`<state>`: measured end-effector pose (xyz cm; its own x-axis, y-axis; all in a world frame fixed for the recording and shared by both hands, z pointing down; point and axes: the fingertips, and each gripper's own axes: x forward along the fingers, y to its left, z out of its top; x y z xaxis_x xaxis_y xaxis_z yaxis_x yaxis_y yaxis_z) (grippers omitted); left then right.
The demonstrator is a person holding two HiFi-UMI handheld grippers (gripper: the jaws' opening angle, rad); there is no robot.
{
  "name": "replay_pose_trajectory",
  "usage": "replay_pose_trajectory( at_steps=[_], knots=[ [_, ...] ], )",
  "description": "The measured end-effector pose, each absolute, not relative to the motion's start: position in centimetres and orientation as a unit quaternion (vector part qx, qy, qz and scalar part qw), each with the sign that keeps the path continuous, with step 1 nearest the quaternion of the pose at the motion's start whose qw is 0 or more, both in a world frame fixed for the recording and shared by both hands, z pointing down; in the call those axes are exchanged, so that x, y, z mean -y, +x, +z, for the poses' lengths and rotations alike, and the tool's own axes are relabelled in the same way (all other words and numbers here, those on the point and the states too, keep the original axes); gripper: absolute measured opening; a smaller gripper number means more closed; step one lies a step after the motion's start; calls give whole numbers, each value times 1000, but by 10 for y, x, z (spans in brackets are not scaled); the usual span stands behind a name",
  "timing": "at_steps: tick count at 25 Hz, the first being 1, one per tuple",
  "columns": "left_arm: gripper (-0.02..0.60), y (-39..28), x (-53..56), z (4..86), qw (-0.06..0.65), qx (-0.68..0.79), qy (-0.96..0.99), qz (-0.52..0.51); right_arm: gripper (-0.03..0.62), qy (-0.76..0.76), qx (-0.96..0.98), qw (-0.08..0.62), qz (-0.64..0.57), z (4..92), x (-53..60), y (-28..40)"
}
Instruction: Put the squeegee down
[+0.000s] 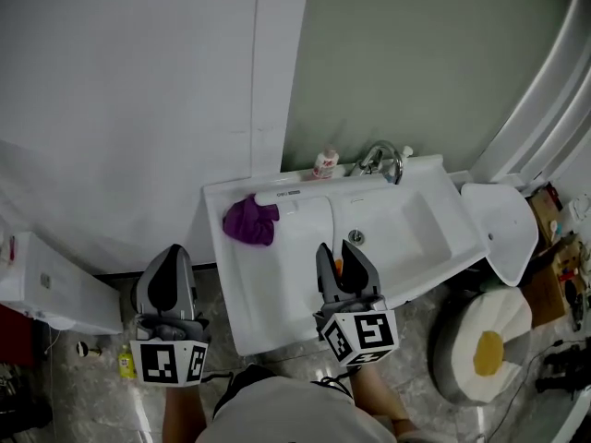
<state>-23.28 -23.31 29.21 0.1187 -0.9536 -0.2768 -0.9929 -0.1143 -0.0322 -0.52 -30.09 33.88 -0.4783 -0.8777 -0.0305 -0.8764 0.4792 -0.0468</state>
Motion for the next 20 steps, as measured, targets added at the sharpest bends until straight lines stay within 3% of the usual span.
replay_pose_trajectory(
  at_steps=[20],
  knots=[
    [8, -298, 306, 342, 44, -636, -766, 82, 109, -510, -840, -129, -132, 484, 375, -87]
  ],
)
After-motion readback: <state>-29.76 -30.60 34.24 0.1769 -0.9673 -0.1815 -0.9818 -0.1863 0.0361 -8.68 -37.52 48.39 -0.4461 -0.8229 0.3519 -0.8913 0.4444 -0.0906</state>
